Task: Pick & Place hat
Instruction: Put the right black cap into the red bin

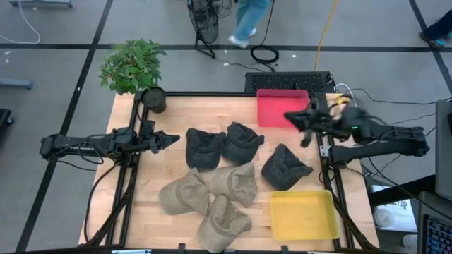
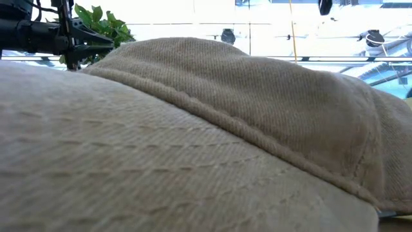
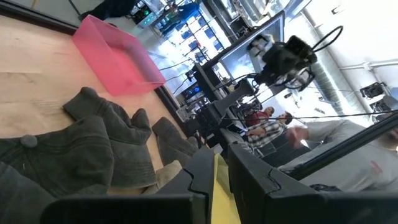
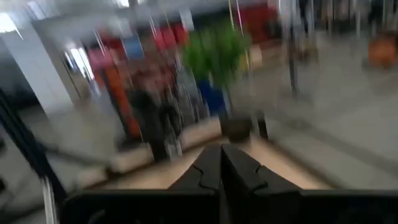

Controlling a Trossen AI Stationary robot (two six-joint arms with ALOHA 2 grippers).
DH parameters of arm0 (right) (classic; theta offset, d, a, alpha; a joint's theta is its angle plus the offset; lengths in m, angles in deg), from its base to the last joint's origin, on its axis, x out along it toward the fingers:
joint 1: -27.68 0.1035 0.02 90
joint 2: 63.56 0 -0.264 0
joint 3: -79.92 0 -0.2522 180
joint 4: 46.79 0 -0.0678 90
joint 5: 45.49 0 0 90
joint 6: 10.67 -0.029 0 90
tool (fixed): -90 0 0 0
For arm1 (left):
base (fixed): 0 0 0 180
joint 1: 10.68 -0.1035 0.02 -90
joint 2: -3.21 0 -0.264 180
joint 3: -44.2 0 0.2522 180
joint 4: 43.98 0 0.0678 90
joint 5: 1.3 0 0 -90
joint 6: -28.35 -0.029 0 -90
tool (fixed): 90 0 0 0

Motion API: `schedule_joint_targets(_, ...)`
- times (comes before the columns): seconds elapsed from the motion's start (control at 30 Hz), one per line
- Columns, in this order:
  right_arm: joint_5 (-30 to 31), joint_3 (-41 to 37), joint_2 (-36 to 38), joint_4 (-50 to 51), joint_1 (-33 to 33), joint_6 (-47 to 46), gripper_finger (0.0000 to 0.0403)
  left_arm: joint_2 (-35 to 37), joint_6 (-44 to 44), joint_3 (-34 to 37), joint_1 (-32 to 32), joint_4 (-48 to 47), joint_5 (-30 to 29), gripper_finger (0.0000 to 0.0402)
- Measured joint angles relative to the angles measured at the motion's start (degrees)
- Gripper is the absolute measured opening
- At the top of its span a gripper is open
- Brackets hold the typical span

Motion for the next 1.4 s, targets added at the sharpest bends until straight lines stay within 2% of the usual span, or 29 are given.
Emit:
schedule_joint_targets(0.17, -5.0, 0.0, -2.1, 13.1, 0.0, -5.9, 0.0000, 0.0, 0.0, 0.0, 0.0, 0.0, 0.0, 0.0051)
schedule_joint_targets(0.53, -16.4, 0.1, -0.4, 25.5, 0.0, -7.1, 0.0000, 0.0, 0.0, 0.0, 0.0, 0.0, 0.0, 0.0051)
schedule_joint_targets(0.63, -16.0, 0.7, -0.4, 25.9, -0.1, -7.1, 0.0001, 0.0, -0.2, 0.0, 0.0, 0.0, 0.0, 0.0051)
schedule_joint_targets(0.8, -11.0, 5.7, -0.2, 22.5, -1.3, -1.5, 0.0012, 0.0, -0.2, 0.0, 0.0, 0.0, 0.0, 0.0051)
schedule_joint_targets(0.97, -4.2, 7.1, 1.9, 1.4, -1.6, 4.7, 0.0014, 0.0, -0.1, 0.0, 0.0, 0.0, -0.2, 0.0051)
schedule_joint_targets(1.07, -4.1, 6.6, 2.8, -10.0, -1.6, 8.4, 0.0009, 0.0, 0.9, 0.0, 0.0, 0.0, -0.1, 0.0051)
schedule_joint_targets(1.17, -4.3, 6.0, 3.2, -17.3, -1.6, 10.9, 0.0003, 0.0, 1.9, 0.0, 0.0, 0.3, 0.4, 0.0051)
schedule_joint_targets(1.33, -4.2, 5.7, 2.7, -15.6, -1.6, 10.9, 0.0002, 0.0, 2.3, 0.0, 0.0, 0.3, 1.2, 0.0051)
schedule_joint_targets(1.4, -2.2, 5.7, 2.1, -13.1, -1.6, 11.8, 0.0009, 0.0, 2.4, 0.0, 0.0, 0.4, 1.2, 0.0051)
